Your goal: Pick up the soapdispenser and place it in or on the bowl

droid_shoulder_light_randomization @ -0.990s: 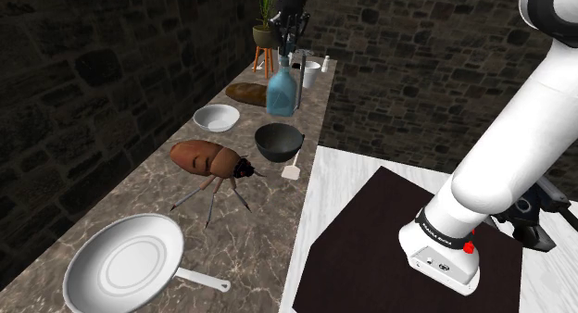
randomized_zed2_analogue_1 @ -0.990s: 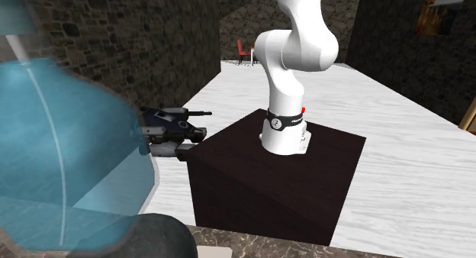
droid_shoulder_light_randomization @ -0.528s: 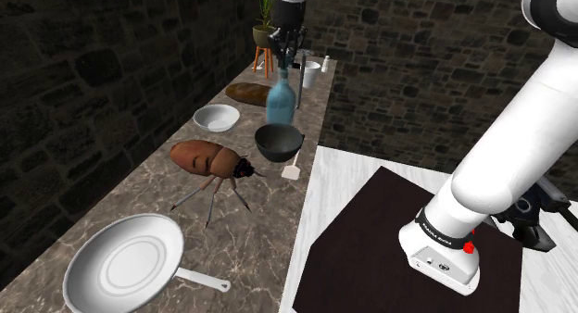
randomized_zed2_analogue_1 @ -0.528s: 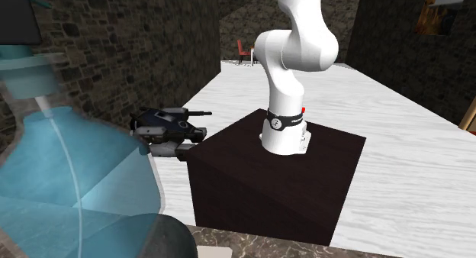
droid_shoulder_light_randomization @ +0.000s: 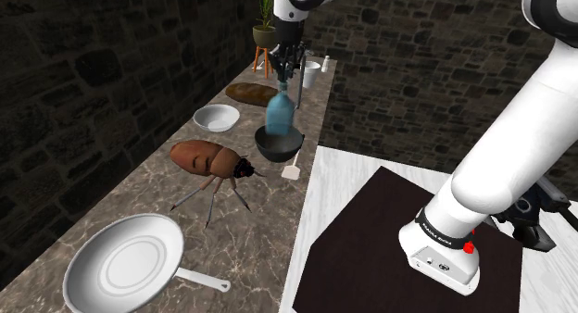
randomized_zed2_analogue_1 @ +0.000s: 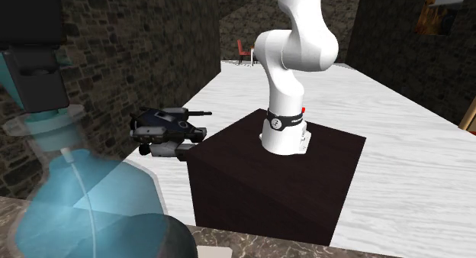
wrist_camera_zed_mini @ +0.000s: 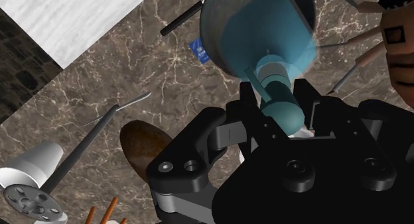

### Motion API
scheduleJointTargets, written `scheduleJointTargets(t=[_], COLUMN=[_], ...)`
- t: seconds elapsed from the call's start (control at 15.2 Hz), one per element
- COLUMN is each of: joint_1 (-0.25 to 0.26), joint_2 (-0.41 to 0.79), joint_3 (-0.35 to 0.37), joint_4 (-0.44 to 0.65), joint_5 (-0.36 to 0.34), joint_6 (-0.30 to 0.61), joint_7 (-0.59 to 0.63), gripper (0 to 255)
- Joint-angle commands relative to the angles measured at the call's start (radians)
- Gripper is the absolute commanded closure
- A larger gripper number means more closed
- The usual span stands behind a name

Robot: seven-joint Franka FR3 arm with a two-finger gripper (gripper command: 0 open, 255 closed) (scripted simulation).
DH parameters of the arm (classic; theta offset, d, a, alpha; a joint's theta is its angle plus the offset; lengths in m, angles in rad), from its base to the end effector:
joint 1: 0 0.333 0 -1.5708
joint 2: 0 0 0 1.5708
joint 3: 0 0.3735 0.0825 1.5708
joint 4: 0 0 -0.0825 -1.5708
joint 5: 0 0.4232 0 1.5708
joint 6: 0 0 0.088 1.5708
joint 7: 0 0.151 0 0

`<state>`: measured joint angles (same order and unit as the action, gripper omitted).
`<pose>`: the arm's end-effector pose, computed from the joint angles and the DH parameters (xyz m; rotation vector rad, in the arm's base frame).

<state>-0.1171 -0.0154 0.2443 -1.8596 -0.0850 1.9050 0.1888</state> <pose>0.6000 0.0677 0.5277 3.0648 -0.0552 0.1118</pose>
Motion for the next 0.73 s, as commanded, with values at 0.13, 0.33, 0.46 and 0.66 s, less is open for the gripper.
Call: scheduleJointTargets(t=[0.13,0.33,0.46,0.66], joint_1=[0.001,0.001,0.001,0.001], joint_2=[0.009,0.013,0.013,0.013], joint_3=[0.001,0.001,0.001,0.001], joint_4=[-0.047,-0.067,-0.067,-0.067], joint_5=[-0.004,-0.006,-0.006,-0.006], joint_6=[0.056,0.08,0.08,0.08], joint_7=[0.008,0.011,0.011,0.011], gripper=[255,255,255,255])
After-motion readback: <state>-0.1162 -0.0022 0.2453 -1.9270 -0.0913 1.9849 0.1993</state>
